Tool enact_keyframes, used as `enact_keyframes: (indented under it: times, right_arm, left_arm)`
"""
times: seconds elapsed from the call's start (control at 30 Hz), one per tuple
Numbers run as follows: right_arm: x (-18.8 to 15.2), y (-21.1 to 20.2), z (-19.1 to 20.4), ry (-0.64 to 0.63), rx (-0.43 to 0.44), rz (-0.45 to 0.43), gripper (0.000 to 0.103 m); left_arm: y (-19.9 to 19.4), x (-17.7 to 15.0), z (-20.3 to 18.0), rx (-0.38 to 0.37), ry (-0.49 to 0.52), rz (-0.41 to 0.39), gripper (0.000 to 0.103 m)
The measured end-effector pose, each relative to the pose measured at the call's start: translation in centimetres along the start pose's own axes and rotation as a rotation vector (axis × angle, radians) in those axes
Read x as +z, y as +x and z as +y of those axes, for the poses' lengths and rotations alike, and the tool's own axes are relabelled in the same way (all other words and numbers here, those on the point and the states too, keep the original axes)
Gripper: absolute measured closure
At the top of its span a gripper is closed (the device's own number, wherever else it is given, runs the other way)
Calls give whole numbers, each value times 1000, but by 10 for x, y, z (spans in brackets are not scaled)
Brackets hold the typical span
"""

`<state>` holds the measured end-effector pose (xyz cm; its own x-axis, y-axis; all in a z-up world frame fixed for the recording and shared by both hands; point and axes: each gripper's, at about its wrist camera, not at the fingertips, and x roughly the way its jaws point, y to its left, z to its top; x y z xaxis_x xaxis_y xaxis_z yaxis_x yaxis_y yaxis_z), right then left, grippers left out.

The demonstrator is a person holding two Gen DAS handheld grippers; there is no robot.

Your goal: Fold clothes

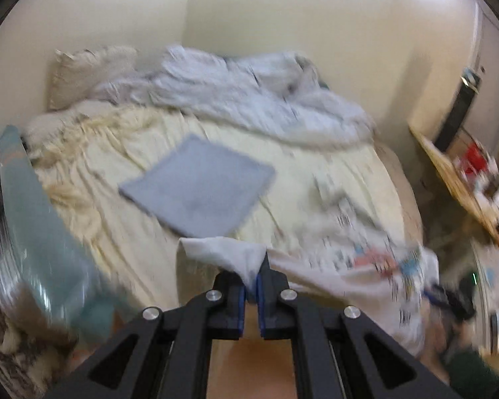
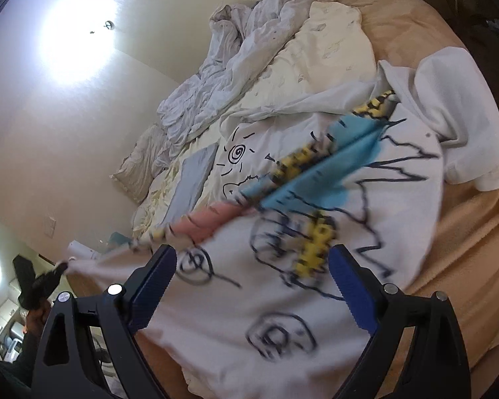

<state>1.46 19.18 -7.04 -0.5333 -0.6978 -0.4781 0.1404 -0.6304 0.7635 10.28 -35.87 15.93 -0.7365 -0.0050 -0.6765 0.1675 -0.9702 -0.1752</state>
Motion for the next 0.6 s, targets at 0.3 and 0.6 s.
enact_keyframes:
  times: [0.3, 0.6]
  right_arm:
    - [-1, -15, -3, 30, 6, -51, 8]
    - [4, -29, -15, 97, 32, -108, 8]
  left_arm:
    - [101, 77, -1, 236, 83, -93, 98]
    - [149, 71, 36, 462, 43, -8, 98]
